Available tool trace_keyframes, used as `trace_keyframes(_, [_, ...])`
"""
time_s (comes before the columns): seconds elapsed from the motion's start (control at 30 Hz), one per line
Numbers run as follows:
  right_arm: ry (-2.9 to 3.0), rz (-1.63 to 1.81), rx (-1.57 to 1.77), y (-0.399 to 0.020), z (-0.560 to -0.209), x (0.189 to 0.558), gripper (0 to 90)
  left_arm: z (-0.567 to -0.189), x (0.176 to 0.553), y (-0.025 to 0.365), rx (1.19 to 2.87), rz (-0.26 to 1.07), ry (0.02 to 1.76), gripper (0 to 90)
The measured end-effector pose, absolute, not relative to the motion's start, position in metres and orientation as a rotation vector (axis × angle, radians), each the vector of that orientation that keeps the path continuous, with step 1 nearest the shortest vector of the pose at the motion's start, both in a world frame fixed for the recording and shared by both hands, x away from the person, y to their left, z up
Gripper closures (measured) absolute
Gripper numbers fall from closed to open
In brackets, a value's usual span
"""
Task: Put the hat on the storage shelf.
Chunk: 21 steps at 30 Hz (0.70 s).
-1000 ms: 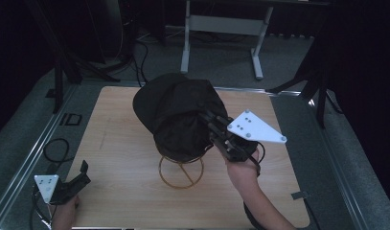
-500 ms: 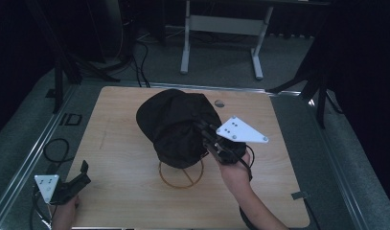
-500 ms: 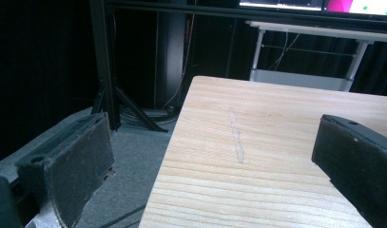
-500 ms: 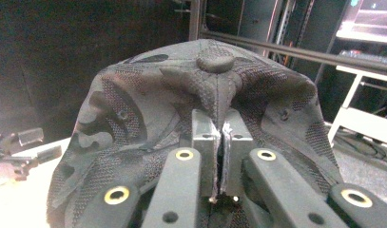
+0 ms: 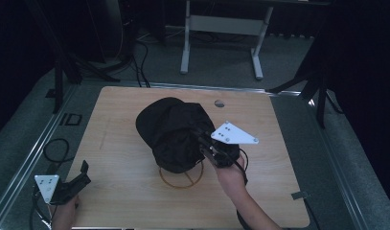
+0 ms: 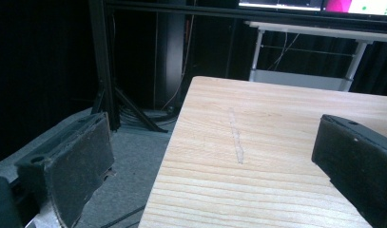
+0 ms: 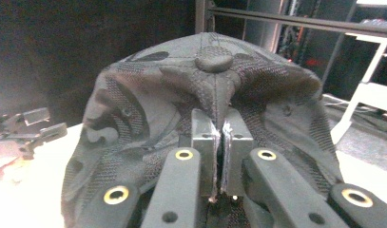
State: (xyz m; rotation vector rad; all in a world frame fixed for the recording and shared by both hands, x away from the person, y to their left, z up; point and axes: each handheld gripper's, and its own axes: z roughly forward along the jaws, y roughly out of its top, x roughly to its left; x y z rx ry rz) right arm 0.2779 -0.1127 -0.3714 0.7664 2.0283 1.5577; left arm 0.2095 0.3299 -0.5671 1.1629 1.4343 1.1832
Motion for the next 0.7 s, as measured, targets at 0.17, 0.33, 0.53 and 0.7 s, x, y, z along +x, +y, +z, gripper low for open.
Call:
trace_keyframes(0.17, [2.045,1.553,0.777,-0.111,-0.376,0.278,82.0,-0.567,0.209,0.330,1.168,1.183,1.433,0.5])
trace_keyframes(0.33, [2.071,1.544,0.789,-0.111,-0.384,0.282,74.1,-0.567,0.210,0.330,1.167,1.180,1.433,0.5])
trace_keyframes(0.53, [2.077,1.556,0.823,-0.112,-0.389,0.285,68.6,-0.567,0.210,0.330,1.167,1.182,1.434,0.5])
trace_keyframes(0.7, [2.085,1.555,0.825,-0.113,-0.389,0.286,64.7,-0.567,0.210,0.330,1.168,1.183,1.433,0.5])
